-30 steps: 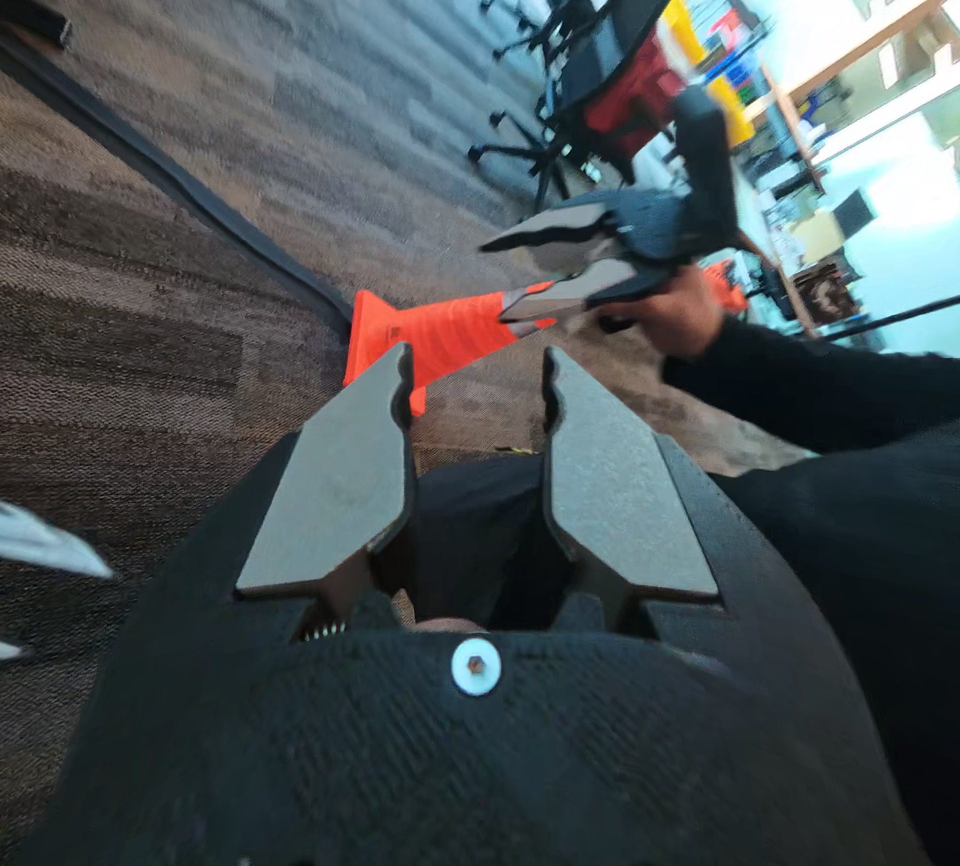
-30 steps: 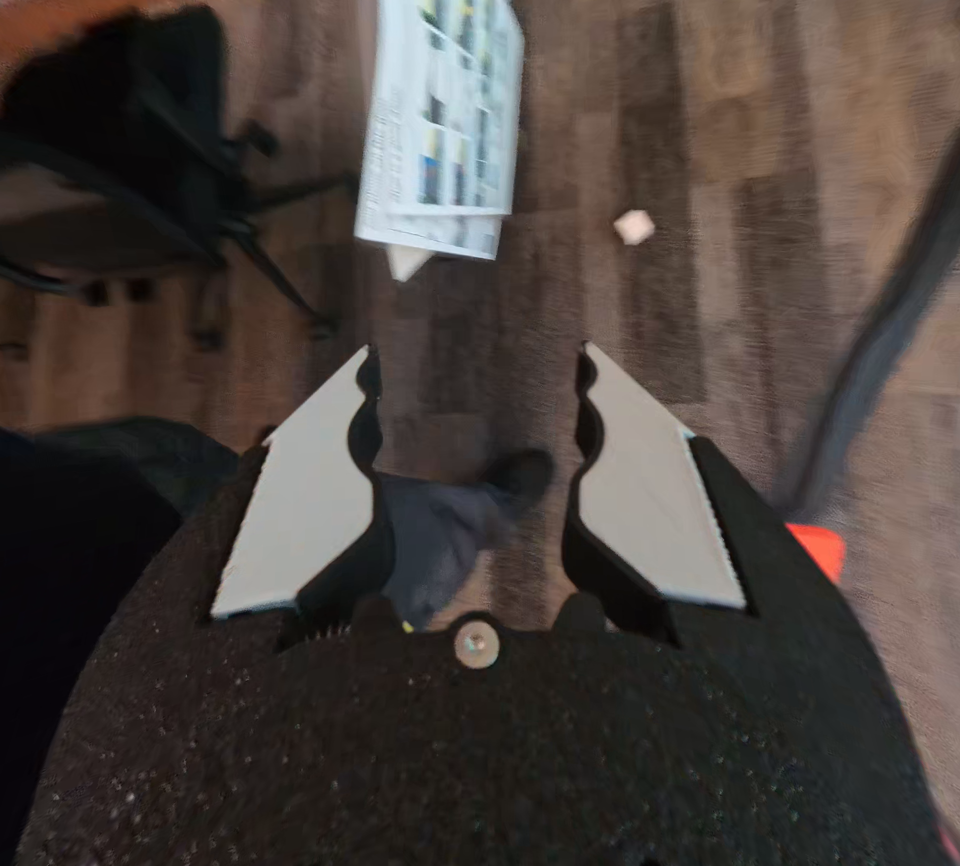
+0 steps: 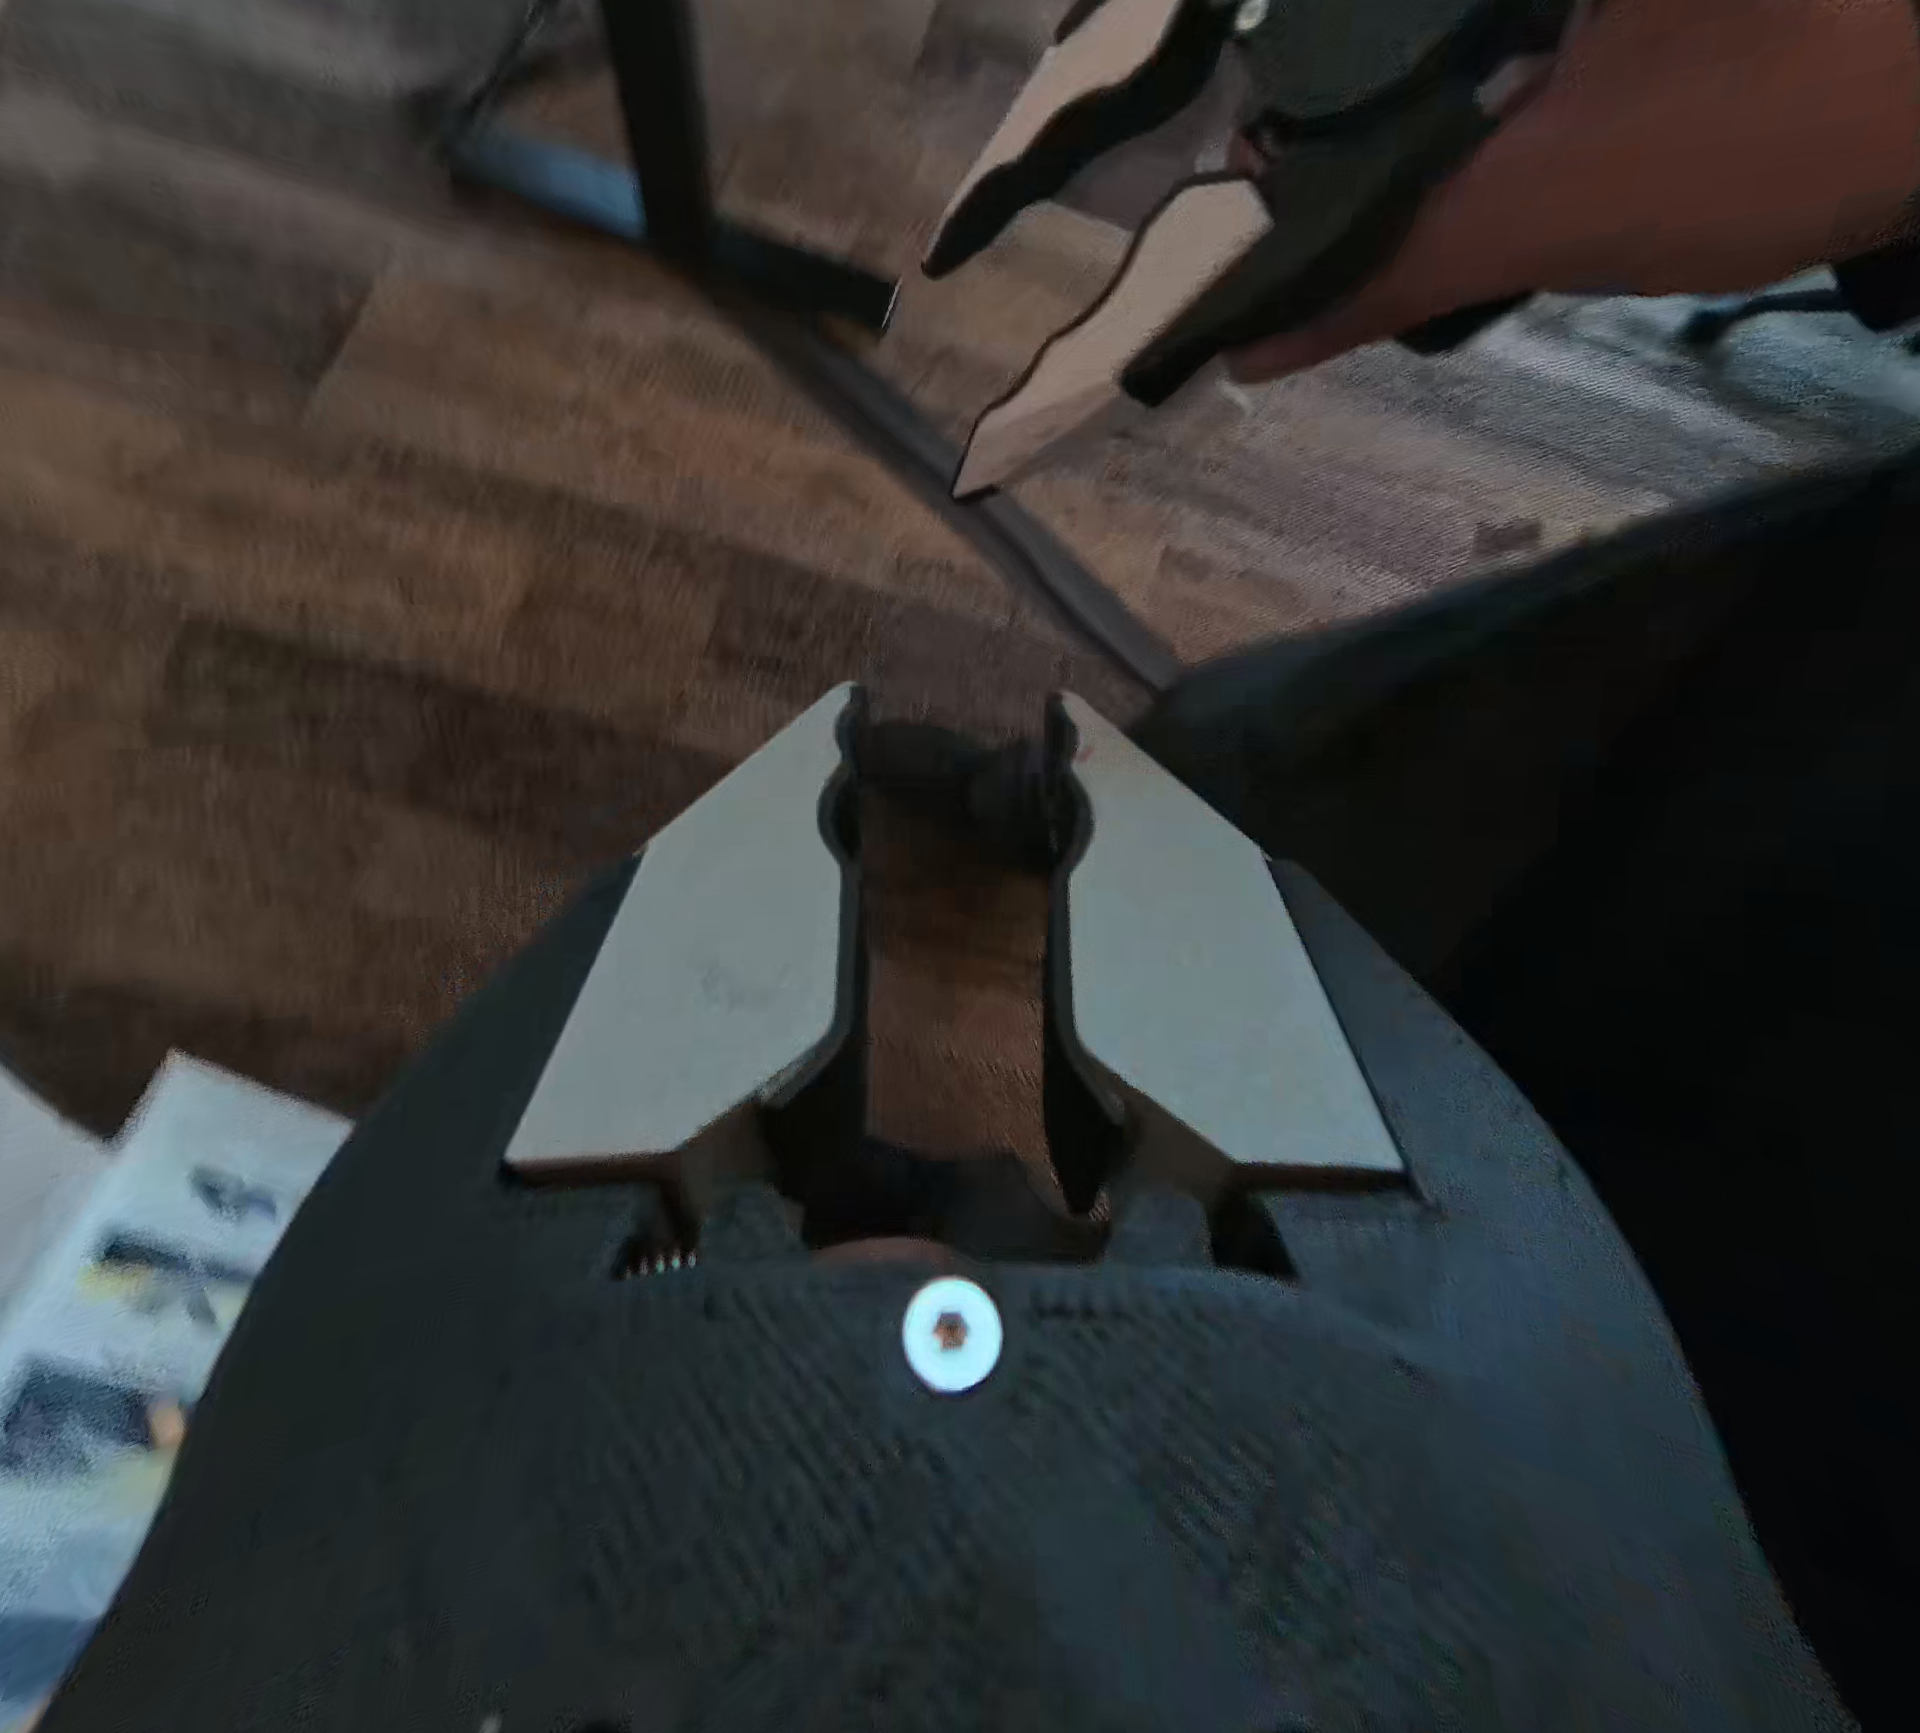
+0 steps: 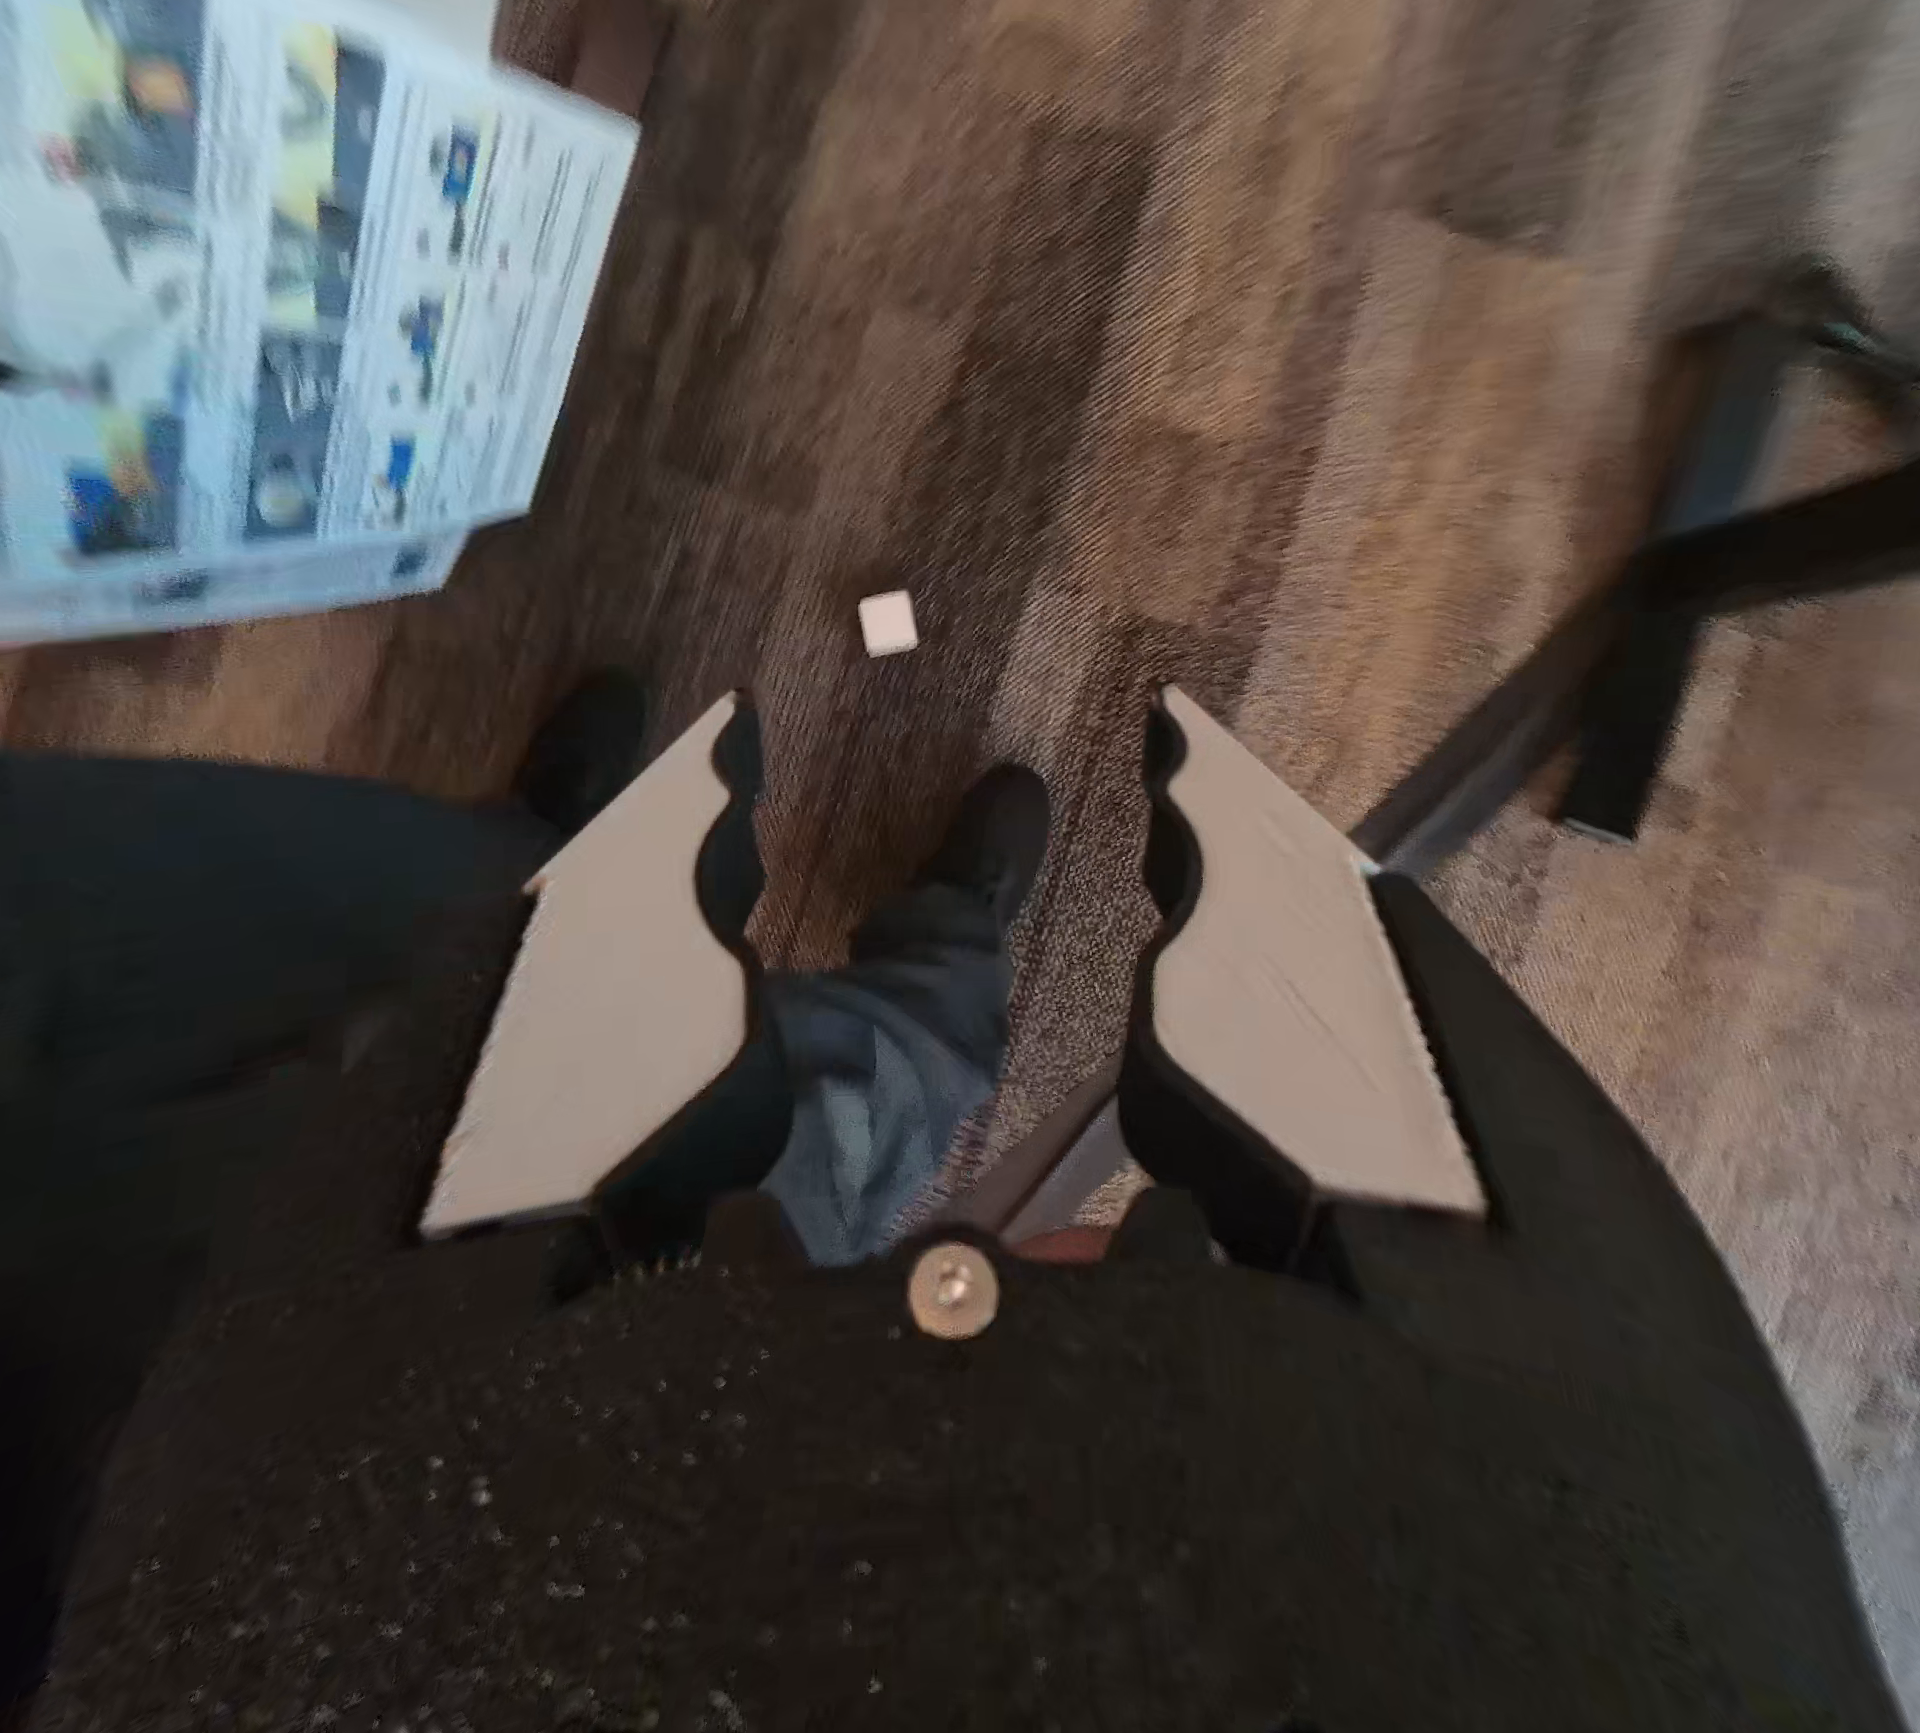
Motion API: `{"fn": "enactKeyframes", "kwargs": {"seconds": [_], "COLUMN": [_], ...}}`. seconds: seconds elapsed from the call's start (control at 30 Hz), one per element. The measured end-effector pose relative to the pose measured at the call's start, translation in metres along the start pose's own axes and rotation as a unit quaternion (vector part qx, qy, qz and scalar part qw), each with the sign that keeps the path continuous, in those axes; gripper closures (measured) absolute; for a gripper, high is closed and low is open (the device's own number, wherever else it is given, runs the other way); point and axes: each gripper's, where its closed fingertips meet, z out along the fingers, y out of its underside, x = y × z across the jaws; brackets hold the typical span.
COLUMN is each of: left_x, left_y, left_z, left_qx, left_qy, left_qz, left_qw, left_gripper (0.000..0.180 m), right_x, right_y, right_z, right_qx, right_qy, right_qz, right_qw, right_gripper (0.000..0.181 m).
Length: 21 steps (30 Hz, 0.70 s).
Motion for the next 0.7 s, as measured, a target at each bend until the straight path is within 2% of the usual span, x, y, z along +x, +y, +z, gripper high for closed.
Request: {"fn": "enactKeyframes", "kwargs": {"seconds": [0.13,0.27,0.37,0.53,0.7], "left_x": [-0.009,-0.012,-0.014,-0.021,-0.025], "left_y": [0.068,0.113,0.154,0.211,0.252], "left_z": [0.028,0.071,0.11,0.153,0.162], "left_qx": [-0.093,-0.115,-0.129,-0.117,-0.112], "left_qy": [-0.08,-0.113,-0.11,-0.112,-0.115], "left_qz": [-0.116,-0.196,-0.242,-0.296,-0.31], "left_qw": [0.986,0.967,0.955,0.941,0.937], "left_gripper": [0.152,0.156,0.157,0.159,0.161], "right_x": [0.005,0.014,0.007,-0.051,-0.077], "right_y": [0.06,0.114,0.137,0.171,0.217], "right_z": [0.115,0.231,0.329,0.49,0.613], "right_qx": [-0.084,-0.117,-0.124,-0.123,-0.139], "right_qy": [-0.11,-0.166,-0.188,-0.208,-0.117], "right_qz": [-0.119,-0.231,-0.217,-0.177,-0.169], "right_qw": [0.983,0.952,0.95,0.954,0.969], "right_gripper": [0.112,0.117,0.118,0.116,0.105]}}
